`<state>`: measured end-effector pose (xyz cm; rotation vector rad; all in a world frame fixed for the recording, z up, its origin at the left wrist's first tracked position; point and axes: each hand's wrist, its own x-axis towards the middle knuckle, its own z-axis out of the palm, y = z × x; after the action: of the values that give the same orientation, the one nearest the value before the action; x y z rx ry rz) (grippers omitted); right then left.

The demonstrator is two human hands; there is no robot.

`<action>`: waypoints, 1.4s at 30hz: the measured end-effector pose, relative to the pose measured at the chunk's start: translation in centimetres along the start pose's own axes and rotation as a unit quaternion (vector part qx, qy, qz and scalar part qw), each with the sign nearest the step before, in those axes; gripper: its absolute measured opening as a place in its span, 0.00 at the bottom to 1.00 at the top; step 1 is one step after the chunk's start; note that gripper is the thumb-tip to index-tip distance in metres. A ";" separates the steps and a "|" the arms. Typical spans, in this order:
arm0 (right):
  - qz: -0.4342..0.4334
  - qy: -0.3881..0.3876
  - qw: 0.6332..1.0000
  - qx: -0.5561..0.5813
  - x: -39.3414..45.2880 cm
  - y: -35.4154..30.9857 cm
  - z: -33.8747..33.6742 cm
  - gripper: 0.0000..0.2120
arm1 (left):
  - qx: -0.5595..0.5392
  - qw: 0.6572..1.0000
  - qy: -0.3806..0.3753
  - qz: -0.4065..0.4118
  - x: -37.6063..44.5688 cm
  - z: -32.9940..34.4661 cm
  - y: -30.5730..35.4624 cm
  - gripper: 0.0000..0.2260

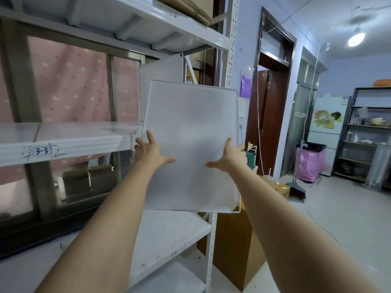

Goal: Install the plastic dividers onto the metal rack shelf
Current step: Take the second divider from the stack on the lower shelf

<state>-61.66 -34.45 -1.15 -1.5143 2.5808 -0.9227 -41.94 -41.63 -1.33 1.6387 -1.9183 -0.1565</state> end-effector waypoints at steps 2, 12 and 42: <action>-0.020 -0.004 1.000 0.005 1.7 0.3 0.2 0.53 | 0.010 1.000 0.013 -0.020 0.4 0.3 0.7 0.55; -0.149 -0.059 0.987 0.025 6.4 -0.5 1.0 0.55 | 0.039 0.987 0.089 -0.128 -0.3 0.3 1.1 0.55; -0.296 -0.096 0.948 0.061 8.1 -13.2 7.2 0.45 | 0.012 0.950 0.253 -0.181 2.3 -6.4 -8.3 0.59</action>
<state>-53.35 -49.15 1.62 -2.2581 1.9158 -0.8800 -31.65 -43.84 0.85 1.8199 -1.2351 0.1336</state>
